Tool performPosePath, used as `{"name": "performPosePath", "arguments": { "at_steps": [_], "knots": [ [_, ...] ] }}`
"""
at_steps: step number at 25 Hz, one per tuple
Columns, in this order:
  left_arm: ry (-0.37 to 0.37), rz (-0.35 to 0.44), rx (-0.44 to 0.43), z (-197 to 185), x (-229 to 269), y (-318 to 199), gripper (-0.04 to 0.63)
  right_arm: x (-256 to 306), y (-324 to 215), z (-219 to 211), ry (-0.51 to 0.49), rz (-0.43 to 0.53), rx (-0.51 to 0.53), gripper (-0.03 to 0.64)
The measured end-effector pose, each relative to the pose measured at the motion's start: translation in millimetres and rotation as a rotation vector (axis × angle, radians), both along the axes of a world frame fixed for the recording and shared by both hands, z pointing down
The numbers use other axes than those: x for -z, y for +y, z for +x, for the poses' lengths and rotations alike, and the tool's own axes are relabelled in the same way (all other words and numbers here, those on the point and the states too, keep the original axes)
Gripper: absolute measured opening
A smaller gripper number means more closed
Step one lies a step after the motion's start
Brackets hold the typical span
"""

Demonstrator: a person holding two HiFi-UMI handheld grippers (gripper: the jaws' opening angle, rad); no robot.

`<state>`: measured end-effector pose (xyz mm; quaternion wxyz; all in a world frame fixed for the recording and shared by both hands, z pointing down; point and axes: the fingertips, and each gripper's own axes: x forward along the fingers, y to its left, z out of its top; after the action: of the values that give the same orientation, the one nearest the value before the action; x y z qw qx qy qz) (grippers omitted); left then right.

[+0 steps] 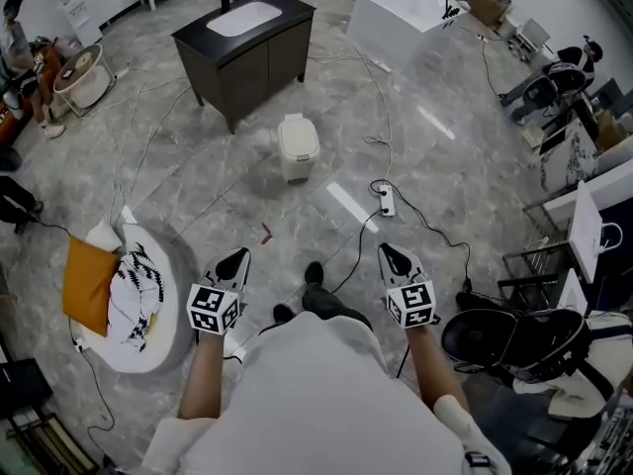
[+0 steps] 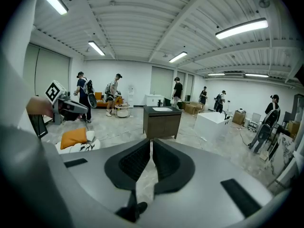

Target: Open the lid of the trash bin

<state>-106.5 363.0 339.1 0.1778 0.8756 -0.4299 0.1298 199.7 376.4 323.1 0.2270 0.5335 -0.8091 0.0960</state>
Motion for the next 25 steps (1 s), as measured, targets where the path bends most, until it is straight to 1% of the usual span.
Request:
{"name": "performPosePath", "arguments": {
  "at_steps": [9, 25],
  "knots": [
    [-0.019, -0.011, 0.027, 7, -4, -41, 0.018, -12, -53, 0, -0.02, -0.021, 0.041, 0.038],
    [-0.045, -0.038, 0.076, 33, -17, -131, 0.018, -34, -167, 23, -0.05, -0.06, 0.101, 0.038]
  ]
}}
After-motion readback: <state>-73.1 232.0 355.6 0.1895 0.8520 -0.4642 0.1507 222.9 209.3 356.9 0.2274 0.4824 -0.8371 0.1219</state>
